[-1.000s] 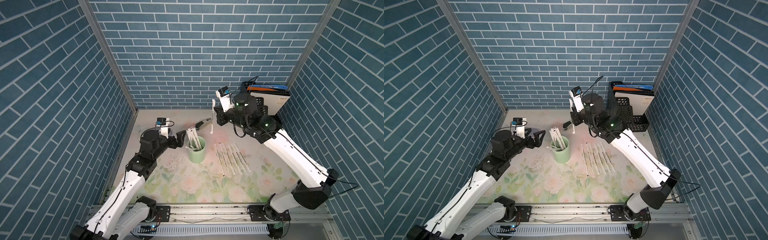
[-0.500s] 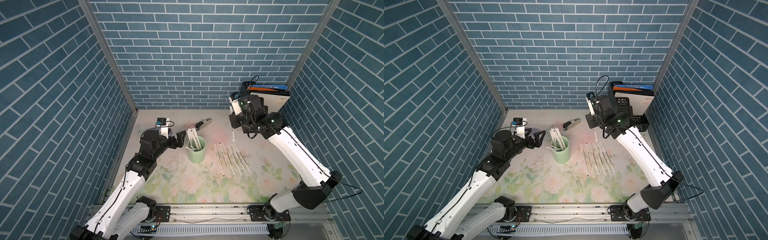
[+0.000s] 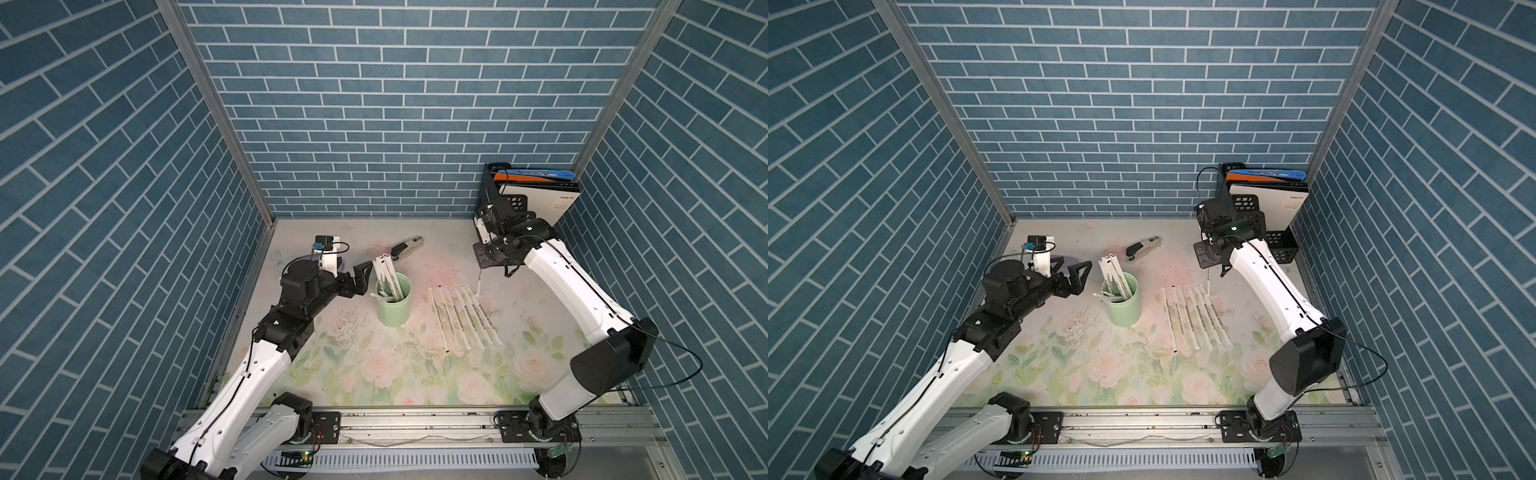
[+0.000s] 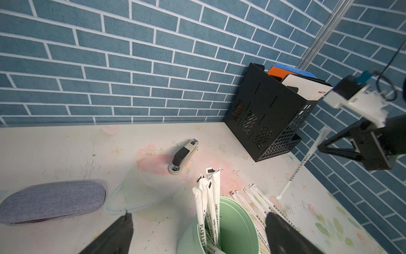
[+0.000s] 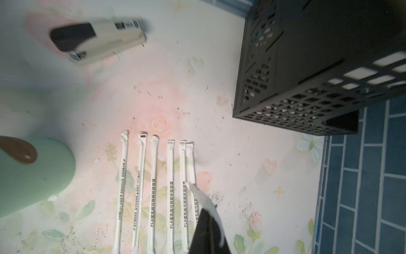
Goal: Take the straws out of the storage container
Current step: Place the straw at the center of the board.
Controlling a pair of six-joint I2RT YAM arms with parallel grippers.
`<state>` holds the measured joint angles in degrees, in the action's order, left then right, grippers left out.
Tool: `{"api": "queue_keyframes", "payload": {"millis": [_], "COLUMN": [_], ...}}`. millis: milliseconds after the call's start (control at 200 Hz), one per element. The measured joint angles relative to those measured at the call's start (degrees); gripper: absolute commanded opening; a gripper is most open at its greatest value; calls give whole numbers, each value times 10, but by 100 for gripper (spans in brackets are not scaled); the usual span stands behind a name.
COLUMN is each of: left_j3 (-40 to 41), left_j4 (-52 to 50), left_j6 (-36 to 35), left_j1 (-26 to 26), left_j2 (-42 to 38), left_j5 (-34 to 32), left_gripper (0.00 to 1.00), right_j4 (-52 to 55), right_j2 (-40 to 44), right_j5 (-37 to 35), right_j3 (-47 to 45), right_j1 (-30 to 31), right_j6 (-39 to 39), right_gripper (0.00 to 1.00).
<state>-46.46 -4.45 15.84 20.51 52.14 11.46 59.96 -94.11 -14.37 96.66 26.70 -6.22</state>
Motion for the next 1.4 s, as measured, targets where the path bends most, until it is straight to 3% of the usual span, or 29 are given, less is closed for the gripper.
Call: {"api": "queue_keyframes", "payload": {"millis": [190,635,810,920,1130,1400], "left_j3": [0,0,0,0,0,0], "left_j4": [0,0,0,0,0,0], "left_j6": [0,0,0,0,0,0], "left_j1": [0,0,0,0,0,0], "left_j2": [0,0,0,0,0,8], "left_j5": [0,2,2,2,2,2], "left_gripper": [100,100,100,100,100,100], "right_j4": [10,-7,-75,-125,-232,-292], "right_j2": [-31,-14,-5,-27,-112,-203], "right_j5": [-3,2,20,29,54,86], "right_j3": [-29,-37,-106,-132,-132,-96], "right_j1": [-17,-17,-17,-19,-38,-76], "right_j6": [0,0,2,3,3,4], "right_gripper": [0,0,30,41,45,44]}}
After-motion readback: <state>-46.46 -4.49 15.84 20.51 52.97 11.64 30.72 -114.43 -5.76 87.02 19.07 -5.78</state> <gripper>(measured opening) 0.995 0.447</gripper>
